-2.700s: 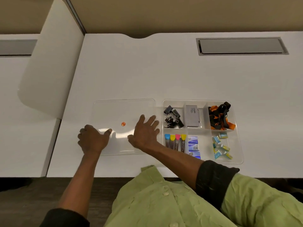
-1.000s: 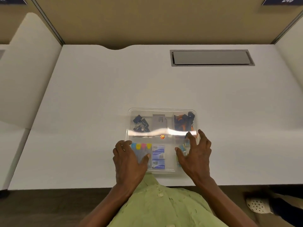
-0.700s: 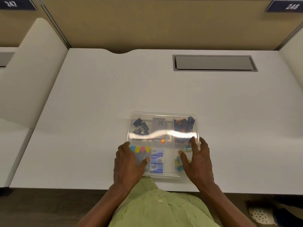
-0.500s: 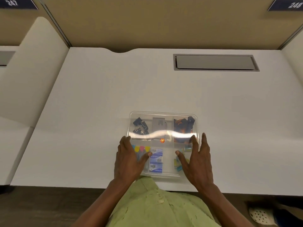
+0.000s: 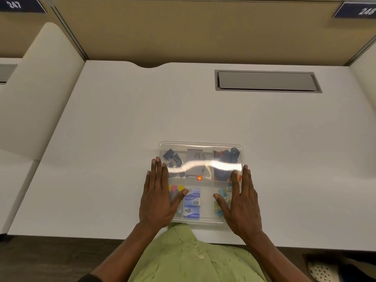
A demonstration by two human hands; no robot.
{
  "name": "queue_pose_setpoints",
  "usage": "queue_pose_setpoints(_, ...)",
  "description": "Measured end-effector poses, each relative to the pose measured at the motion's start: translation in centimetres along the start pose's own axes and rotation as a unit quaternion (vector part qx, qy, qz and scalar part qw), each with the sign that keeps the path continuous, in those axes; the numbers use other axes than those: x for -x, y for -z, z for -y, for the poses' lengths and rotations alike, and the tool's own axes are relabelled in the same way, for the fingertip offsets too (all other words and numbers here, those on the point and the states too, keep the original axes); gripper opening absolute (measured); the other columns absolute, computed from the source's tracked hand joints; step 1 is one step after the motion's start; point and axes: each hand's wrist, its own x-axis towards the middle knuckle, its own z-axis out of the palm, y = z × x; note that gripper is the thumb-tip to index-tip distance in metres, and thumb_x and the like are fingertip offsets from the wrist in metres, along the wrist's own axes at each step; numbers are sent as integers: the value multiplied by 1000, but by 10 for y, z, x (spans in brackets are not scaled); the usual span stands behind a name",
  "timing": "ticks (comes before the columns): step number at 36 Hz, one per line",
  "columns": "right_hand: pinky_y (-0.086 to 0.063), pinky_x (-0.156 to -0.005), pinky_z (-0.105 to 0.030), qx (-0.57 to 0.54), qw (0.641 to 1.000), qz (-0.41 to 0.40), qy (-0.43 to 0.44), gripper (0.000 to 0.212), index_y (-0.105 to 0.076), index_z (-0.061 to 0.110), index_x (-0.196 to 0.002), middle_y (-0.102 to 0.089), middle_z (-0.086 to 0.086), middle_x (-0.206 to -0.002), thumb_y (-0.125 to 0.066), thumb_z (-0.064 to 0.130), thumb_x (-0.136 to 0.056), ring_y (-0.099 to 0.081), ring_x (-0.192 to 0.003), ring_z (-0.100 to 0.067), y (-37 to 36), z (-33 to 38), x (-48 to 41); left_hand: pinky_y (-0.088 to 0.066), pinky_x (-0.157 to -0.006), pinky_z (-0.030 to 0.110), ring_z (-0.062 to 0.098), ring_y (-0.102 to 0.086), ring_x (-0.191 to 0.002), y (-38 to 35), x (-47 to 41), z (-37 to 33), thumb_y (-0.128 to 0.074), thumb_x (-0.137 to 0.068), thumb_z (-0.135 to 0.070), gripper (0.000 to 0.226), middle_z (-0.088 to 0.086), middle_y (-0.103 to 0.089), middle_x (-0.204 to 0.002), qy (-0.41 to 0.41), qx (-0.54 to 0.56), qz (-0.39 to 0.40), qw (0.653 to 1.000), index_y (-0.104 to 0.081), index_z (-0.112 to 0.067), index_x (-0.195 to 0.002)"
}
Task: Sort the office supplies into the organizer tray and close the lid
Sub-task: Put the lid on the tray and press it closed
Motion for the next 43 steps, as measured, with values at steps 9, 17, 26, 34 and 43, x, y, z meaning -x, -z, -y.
queue_pose_setpoints(9, -25, -123, -44, -3, 1000, -3, -6, 93, -2, 24, -165, 10, -2, -173, -37, 74, -96, -1, -161, -21, 1, -2, -16, -18, -133, 51, 25, 6, -166, -7, -19, 4, -29, -101, -78, 101, 8, 9, -179, -3, -31, -9, 999, -6, -8, -170)
queue_pose_setpoints(17, -24, -126, -49, 12, 1000, 13, -14, 94, -9, 24, -164, 8, -3, -173, -29, 81, -92, -3, -161, -25, 8, 2, -29, -17, -133, 52, 25, 5, -166, -2, -33, 2, -27, -101, -79, 101, 12, 3, -179, -1, -59, 4, 998, -15, -5, -169)
queue_pose_setpoints(26, -17, -127, -44, 3, 999, -21, 49, 105, -6, 22, -165, 6, -3, -174, -43, 83, -88, 3, -161, -23, 26, 13, -64, -11, -135, 45, 26, -1, -166, 12, -61, -3, -34, -95, -84, 112, 14, 2, -178, -8, 4, -23, 1000, -9, -3, -168)
queue_pose_setpoints(34, -17, -129, -49, 77, 996, 10, 49, 112, -7, 12, -164, 8, -13, -172, -35, 88, -87, 8, -160, -28, 12, 8, -107, -8, -135, 48, 21, 10, -165, 13, -105, 14, -29, -92, -89, 117, 9, 10, -178, -38, 25, 2, 999, -6, -4, -169)
queue_pose_setpoints(43, -20, -128, -53, 111, 992, 4, 65, 107, -3, 13, -165, 10, -15, -172, -32, 85, -90, 7, -160, -31, 1, 2, -114, -5, -135, 44, 21, 9, -166, 2, -110, 20, -31, -97, -82, 110, 8, 9, -179, -59, 17, -2, 998, -1, -5, -169)
